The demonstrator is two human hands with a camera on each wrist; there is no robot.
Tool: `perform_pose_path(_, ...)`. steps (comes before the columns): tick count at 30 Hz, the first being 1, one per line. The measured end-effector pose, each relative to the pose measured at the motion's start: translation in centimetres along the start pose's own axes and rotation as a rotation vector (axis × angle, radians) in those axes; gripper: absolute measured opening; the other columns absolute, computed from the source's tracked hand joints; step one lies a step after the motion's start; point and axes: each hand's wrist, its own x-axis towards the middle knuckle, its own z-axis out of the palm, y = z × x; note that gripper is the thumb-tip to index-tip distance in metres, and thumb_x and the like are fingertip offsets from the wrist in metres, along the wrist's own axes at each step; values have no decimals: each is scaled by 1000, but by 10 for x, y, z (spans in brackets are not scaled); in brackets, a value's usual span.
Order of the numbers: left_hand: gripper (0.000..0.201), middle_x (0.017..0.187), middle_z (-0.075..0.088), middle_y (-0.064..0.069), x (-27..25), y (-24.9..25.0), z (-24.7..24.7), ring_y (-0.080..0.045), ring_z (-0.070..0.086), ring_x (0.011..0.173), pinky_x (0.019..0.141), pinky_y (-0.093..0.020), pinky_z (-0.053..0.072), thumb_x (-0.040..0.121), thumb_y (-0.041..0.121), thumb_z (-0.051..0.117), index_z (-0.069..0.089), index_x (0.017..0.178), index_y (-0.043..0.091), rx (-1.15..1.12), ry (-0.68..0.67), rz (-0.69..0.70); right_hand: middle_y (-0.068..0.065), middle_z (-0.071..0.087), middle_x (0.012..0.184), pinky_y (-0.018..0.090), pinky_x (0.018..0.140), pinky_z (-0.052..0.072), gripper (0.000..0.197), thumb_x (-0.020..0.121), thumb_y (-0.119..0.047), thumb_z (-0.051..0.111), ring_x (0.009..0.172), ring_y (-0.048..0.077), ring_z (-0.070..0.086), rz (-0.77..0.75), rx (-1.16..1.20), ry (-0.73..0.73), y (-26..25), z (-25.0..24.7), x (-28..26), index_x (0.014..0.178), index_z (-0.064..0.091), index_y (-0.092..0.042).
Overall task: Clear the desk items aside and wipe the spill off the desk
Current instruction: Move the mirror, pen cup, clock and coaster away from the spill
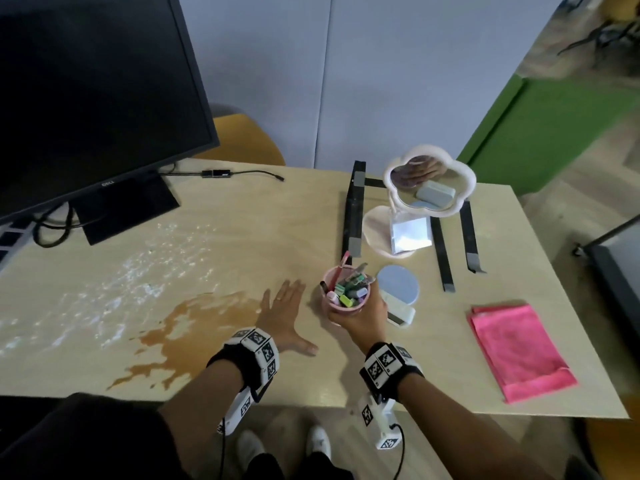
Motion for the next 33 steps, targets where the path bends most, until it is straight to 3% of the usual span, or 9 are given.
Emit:
perform_pose_path(2,135,157,-24,4,3,14,8,-14,-27,142,114,-52,-20,59,70,69,-16,150,18,81,-29,0,-13,67,100,2,70,43,73,47,-39,90,91,2,63,-1,-23,23,5,-14,-1,105,47,-30)
perform_pose_path(7,133,155,-28,-2,7,36,19,-17,-23,145,113,-60,-13,64,65,70,-18,149,11,221,-103,-38,-12,68,99,30,74,56,75,49,-41,89,89,7,66,39,-10,71,12,-37,0,107,42,-31)
perform_pose_path(21,123,157,-24,-2,6,45,24,-20,-21,145,113,-57,-11,70,55,72,-9,150,8,264,-70,-52,-12,63,104,14,70,47,77,56,-52,84,92,9,62,-21,-110,67,12,-57,-1,115,41,-26)
perform_pose_path(23,107,160,-13,-1,4,54,28,-20,-13,147,115,-55,-7,77,50,67,2,151,8,279,-24,-25,-8,62,113,24,75,52,88,53,-56,83,97,10,62,-39,-134,51,18,-65,-1,123,41,-23)
perform_pose_path(25,75,154,18,-4,1,64,36,-23,15,145,116,-53,12,84,43,59,27,144,11,294,108,24,-4,58,123,25,75,54,93,56,-51,82,98,9,61,-102,-201,26,28,-77,-2,131,38,-19)
perform_pose_path(26,58,140,37,-3,0,69,41,-23,36,133,110,-48,29,83,40,59,42,132,14,315,199,72,-2,55,125,25,72,54,88,60,-43,81,98,10,60,-140,-252,20,32,-84,-3,133,38,-16)
perform_pose_path(28,30,99,56,3,-4,80,52,-18,58,92,77,-35,51,72,36,68,57,97,21,345,303,228,3,56,120,24,65,51,66,67,-23,68,96,17,60,-206,-327,61,39,-99,-5,127,44,-12)
perform_pose_path(30,19,82,54,9,-6,92,66,-13,57,73,60,-27,50,68,33,61,49,80,26,361,297,417,7,58,109,27,62,48,48,66,-12,56,92,24,58,-253,-392,125,46,-115,-7,114,52,-8)
perform_pose_path(33,23,94,56,11,-2,113,80,-8,57,84,69,-21,47,68,37,48,50,89,28,361,193,585,13,59,101,37,64,49,32,72,-7,49,89,30,56,-199,-479,207,65,-142,-8,102,55,-2)
